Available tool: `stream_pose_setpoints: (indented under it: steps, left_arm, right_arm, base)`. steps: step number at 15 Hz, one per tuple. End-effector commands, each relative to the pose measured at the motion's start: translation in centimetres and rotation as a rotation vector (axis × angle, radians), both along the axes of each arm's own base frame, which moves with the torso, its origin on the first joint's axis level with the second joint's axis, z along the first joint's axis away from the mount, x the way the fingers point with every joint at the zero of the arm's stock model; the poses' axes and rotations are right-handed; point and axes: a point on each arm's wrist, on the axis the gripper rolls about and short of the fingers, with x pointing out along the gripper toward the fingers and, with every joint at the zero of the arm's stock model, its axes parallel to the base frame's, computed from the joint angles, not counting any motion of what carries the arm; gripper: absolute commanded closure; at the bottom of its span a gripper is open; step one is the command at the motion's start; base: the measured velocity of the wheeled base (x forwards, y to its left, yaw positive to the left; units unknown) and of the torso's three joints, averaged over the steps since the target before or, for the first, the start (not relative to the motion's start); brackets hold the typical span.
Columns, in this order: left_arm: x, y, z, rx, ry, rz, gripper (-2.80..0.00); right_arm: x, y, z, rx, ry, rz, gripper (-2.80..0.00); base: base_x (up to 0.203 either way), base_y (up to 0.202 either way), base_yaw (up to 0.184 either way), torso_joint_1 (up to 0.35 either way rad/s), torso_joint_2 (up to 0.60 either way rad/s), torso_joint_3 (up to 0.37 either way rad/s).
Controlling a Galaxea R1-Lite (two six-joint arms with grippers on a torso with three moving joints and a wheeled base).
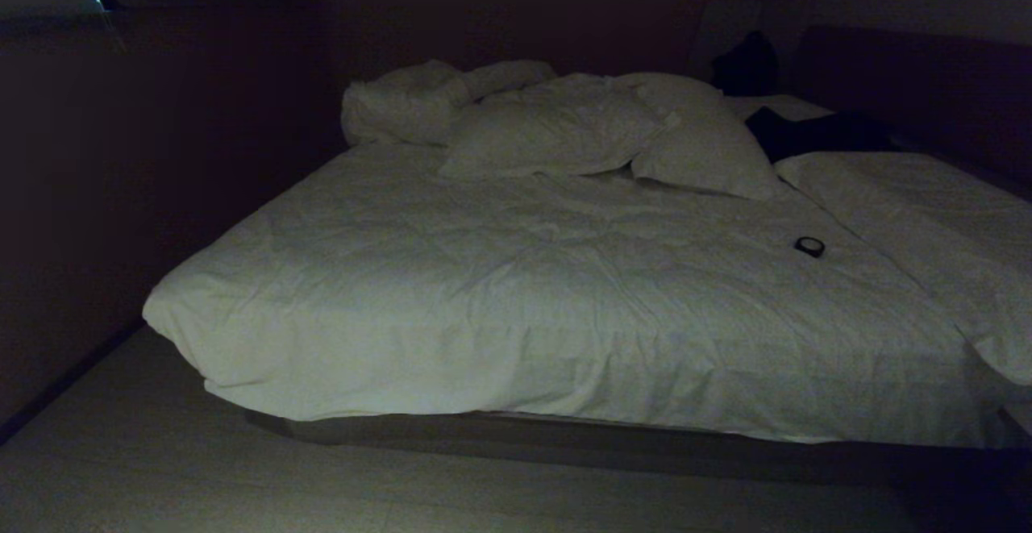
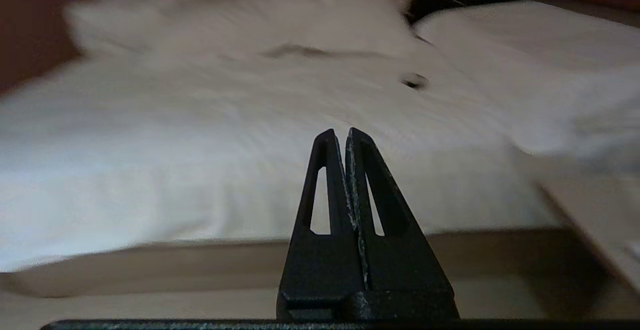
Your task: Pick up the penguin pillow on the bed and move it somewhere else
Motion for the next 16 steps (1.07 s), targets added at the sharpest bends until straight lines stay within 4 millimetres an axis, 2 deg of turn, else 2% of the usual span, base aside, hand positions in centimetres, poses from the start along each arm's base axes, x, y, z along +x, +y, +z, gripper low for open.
stream_pose_setpoints:
  steps: [1, 10, 16]
  left_arm:
    - [0.0, 0.0, 0.0, 0.000, 0.001, 0.000, 0.00]
    - [0.0, 0.0, 0.0, 0.000, 0.001, 0.000, 0.00]
    - [0.0, 0.0, 0.0, 0.000, 0.001, -0.001, 0.00]
  right_arm:
    - [0.5, -0.2, -0.7, -0.027, 0.036, -0.085, 0.00]
    - [3.9, -0.3, -5.1, -0.095, 0.087, -0.123, 0.00]
    - [4.8, -0.3, -7.3, -0.106, 0.154, -0.109, 0.00]
  base:
    - [0.000, 0.000, 0.000, 0.000, 0.00, 0.000]
    - [0.000, 0.000, 0.000, 0.000, 0.00, 0.000]
    - [0.000, 0.000, 0.000, 0.000, 0.00, 0.000]
